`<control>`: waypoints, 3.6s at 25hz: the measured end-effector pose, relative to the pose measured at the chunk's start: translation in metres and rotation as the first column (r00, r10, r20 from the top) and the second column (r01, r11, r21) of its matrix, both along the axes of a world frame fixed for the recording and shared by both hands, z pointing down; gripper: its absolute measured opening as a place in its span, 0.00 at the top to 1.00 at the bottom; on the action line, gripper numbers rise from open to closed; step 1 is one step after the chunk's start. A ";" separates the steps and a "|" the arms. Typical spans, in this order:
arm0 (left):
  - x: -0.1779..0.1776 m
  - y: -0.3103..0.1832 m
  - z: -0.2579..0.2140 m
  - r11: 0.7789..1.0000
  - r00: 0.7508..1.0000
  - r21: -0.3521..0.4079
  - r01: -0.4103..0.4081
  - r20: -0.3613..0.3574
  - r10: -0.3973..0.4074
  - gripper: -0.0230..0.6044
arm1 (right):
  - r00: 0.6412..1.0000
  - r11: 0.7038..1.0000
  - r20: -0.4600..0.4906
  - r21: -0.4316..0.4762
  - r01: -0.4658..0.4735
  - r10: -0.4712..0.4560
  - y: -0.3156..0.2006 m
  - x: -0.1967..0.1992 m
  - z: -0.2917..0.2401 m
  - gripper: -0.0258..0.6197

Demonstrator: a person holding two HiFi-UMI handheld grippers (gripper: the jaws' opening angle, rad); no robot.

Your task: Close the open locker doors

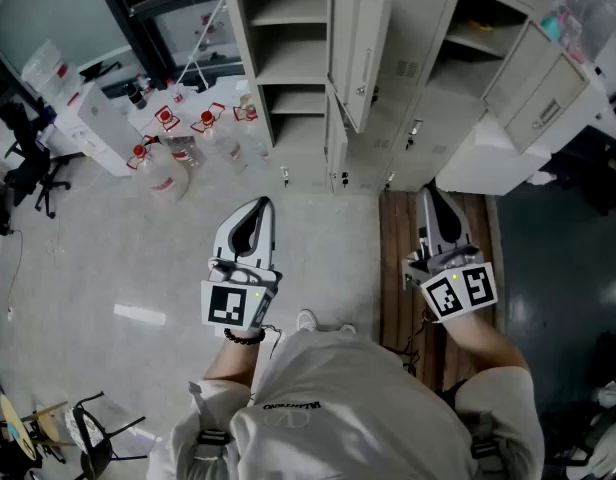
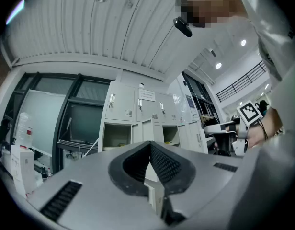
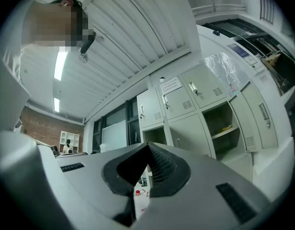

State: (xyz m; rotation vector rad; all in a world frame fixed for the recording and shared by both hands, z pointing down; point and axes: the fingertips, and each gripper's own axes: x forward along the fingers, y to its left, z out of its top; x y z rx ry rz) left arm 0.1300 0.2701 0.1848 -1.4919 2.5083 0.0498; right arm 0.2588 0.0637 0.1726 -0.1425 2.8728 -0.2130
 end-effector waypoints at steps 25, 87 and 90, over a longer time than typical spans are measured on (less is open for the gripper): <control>-0.050 -0.088 0.056 0.976 0.979 -0.079 -0.201 -0.054 0.197 0.96 | 0.997 0.997 -0.044 0.029 -0.070 0.071 -0.013 -0.085 0.027 0.94; -0.234 -0.243 0.158 0.959 0.982 -0.256 -0.119 -0.175 0.075 0.82 | 0.813 0.816 -0.159 0.067 0.575 -0.560 -0.046 -0.341 0.060 0.71; -0.252 -0.228 0.157 0.958 0.981 -0.252 -0.136 -0.172 0.094 0.82 | 0.801 0.800 -0.167 0.089 0.593 -0.575 -0.023 -0.364 0.056 0.69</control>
